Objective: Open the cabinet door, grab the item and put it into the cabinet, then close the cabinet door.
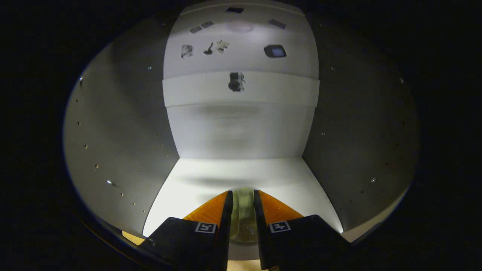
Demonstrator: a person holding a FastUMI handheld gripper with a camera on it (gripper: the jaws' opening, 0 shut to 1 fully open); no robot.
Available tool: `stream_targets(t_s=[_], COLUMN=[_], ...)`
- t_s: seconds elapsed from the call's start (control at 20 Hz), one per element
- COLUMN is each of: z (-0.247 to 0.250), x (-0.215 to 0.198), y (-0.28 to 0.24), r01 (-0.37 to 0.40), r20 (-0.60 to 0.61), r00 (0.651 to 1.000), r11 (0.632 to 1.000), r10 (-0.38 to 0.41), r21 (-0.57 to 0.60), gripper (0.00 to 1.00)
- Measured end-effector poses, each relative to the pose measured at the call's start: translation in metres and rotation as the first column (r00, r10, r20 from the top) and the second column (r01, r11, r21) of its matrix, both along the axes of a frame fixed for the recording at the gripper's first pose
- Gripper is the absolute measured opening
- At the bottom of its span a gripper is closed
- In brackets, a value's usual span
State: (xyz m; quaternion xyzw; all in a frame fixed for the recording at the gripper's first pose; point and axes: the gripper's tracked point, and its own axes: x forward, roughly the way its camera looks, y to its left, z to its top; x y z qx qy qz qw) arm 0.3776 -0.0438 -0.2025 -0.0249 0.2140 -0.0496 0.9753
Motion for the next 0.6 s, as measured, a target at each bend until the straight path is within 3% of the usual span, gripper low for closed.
stream_targets(t_s=[0.2, 0.5, 0.6], z=[0.069, 0.119, 0.135], x=[-0.026, -0.103, -0.133], y=[0.014, 0.052, 0.061], r01=[-0.039, -0.105, -0.107], r20=[0.222, 0.323, 0.364], r00=[0.974, 0.940, 0.925], r11=[0.997, 0.994, 0.994], r10=[0.051, 0.111, 0.107], r21=[-0.059, -0.035, -0.021], gripper=[0.47, 0.75, 0.80])
